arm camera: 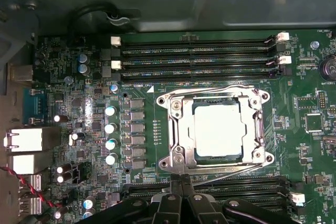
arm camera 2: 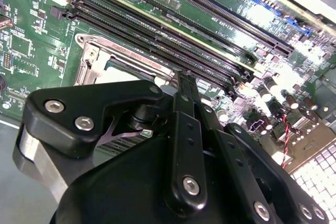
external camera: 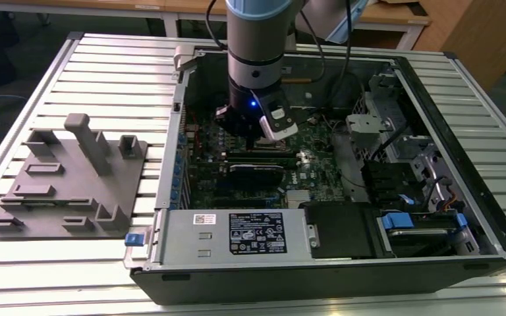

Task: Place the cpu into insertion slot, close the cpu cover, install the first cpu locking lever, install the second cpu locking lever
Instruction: 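Install the second cpu locking lever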

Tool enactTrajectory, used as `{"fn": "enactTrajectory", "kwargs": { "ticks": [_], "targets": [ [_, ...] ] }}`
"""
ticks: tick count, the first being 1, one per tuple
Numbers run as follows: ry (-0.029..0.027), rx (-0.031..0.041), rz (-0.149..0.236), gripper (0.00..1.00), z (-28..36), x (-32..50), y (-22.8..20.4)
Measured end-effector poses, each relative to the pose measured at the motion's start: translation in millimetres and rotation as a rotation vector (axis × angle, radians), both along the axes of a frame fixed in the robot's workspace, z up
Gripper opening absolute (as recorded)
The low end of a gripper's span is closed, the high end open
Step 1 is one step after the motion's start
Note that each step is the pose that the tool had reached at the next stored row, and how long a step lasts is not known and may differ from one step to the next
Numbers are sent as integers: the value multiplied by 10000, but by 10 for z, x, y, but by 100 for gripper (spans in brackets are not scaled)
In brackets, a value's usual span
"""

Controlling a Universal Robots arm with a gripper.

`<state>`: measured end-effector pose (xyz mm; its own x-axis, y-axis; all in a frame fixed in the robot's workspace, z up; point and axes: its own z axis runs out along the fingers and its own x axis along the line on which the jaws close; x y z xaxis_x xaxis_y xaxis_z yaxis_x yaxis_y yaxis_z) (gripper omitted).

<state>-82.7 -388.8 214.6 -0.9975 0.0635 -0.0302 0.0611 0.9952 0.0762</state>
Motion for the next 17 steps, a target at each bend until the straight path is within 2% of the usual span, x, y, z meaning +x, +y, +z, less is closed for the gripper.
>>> {"fn": "enactTrajectory", "kwargs": {
  "ticks": [3,17],
  "targets": [
    [-2,4,-1,11,-23,0,0],
    [-2,3,-1,11,-48,0,1]
  ]
}}
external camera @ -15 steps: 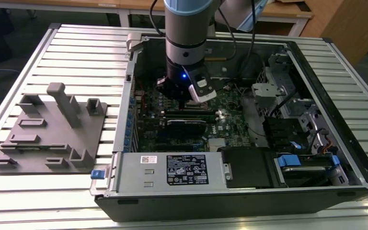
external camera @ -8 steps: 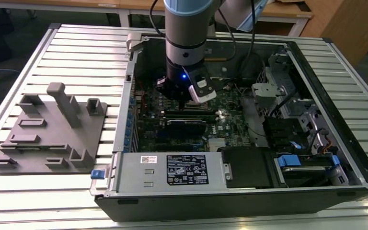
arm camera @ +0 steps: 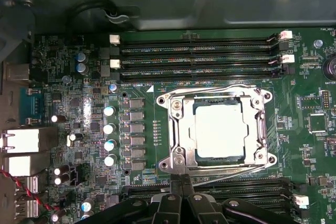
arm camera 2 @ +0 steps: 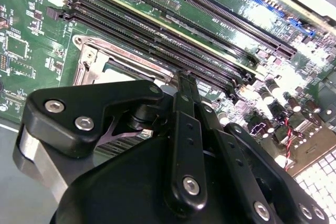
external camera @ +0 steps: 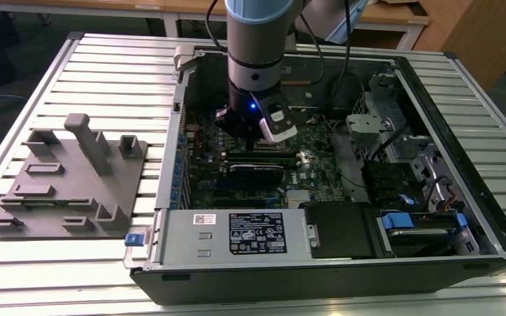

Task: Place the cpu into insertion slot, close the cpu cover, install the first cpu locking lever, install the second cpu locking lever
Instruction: 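Install the second cpu locking lever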

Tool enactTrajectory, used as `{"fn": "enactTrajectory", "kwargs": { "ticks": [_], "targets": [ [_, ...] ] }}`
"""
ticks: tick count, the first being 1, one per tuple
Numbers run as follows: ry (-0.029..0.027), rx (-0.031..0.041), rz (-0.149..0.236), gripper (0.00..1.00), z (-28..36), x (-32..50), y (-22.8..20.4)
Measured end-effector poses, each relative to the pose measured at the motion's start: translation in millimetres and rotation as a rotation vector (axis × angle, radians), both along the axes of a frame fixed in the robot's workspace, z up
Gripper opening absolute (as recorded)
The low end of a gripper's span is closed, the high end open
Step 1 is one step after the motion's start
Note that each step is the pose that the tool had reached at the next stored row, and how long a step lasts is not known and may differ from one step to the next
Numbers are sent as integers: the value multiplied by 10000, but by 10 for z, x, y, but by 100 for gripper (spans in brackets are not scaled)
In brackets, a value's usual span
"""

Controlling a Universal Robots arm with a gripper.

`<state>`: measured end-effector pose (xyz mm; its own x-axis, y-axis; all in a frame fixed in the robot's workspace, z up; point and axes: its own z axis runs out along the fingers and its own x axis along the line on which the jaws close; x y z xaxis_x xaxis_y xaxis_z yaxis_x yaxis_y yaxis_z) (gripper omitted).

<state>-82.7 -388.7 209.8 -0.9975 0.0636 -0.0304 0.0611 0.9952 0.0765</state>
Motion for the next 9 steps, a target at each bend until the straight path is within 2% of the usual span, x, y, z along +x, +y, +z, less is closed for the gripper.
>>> {"fn": "enactTrajectory", "kwargs": {
  "ticks": [9],
  "targets": [
    [1,-3,0,11,-25,-2,-1]
  ]
}}
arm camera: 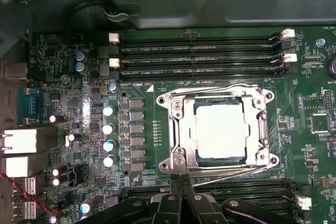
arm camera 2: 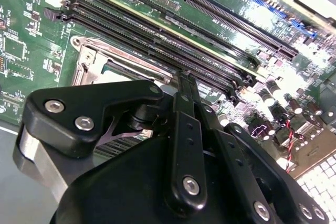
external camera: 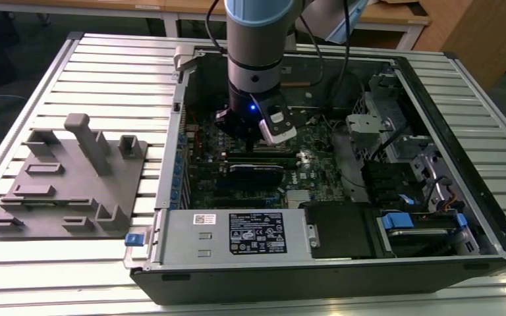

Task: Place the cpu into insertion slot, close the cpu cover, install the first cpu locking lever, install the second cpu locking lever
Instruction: 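Install the second cpu locking lever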

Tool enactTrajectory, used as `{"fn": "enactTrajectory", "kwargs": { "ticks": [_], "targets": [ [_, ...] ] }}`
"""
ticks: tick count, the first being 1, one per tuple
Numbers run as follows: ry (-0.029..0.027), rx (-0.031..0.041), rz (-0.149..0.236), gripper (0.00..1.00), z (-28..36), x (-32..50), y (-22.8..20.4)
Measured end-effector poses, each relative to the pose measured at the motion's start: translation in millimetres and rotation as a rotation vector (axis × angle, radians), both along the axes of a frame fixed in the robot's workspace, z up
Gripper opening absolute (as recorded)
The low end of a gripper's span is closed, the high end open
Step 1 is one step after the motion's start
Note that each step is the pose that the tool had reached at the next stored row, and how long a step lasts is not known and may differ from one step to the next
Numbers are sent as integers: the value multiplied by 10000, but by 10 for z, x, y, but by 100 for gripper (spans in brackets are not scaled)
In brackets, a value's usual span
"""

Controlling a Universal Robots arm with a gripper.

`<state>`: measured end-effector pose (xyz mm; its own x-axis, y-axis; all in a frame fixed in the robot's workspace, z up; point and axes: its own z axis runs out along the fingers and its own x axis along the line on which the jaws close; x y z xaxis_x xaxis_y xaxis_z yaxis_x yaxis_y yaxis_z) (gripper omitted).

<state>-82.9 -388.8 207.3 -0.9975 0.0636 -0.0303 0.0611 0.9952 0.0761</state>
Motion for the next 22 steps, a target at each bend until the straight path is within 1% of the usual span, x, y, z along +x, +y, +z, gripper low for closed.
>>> {"fn": "enactTrajectory", "kwargs": {
  "ticks": [8,13,22],
  "targets": [
    [0,1,-16,11,-6,-21,0],
    [0,1,-300,11,-14,-26,1],
    [1,2,-355,11,-23,-56,0]
  ]
}}
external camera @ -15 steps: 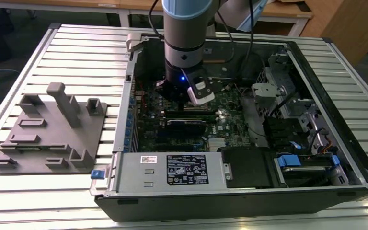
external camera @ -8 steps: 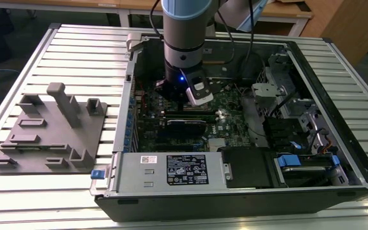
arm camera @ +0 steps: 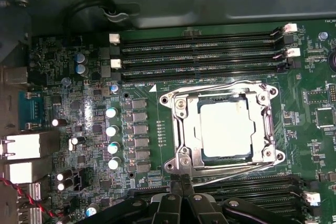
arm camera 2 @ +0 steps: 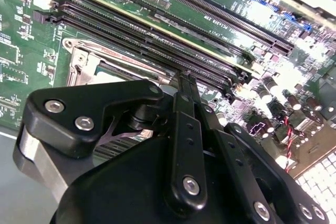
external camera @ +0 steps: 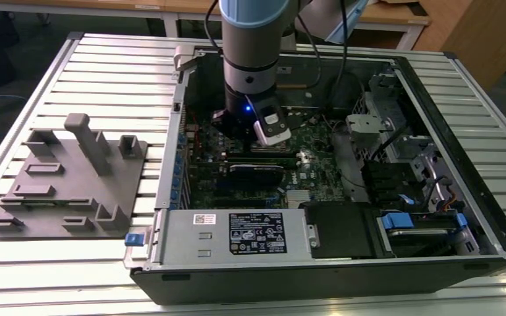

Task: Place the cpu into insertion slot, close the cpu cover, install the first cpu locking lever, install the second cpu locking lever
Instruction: 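Install the second cpu locking lever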

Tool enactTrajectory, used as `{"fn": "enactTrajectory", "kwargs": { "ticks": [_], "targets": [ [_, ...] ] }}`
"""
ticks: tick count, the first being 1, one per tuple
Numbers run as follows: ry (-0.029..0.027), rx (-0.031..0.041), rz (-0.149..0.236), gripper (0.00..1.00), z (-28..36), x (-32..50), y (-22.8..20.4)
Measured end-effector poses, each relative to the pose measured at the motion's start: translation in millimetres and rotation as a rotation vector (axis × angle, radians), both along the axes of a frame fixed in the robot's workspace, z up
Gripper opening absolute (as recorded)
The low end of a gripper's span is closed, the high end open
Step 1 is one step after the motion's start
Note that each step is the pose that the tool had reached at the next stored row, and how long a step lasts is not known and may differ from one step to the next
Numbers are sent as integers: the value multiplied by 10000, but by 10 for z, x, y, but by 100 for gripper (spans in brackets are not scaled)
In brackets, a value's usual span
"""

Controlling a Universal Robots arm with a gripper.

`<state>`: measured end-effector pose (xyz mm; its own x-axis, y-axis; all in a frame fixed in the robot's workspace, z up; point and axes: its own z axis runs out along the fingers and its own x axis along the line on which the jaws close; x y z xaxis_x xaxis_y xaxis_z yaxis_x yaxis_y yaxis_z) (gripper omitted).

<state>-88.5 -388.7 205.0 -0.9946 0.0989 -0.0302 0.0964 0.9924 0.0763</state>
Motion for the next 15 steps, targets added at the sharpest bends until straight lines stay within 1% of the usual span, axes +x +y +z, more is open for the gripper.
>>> {"fn": "enactTrajectory", "kwargs": {
  "ticks": [15],
  "targets": [
    [0,39,-21,11,-33,-13,14]
  ]
}}
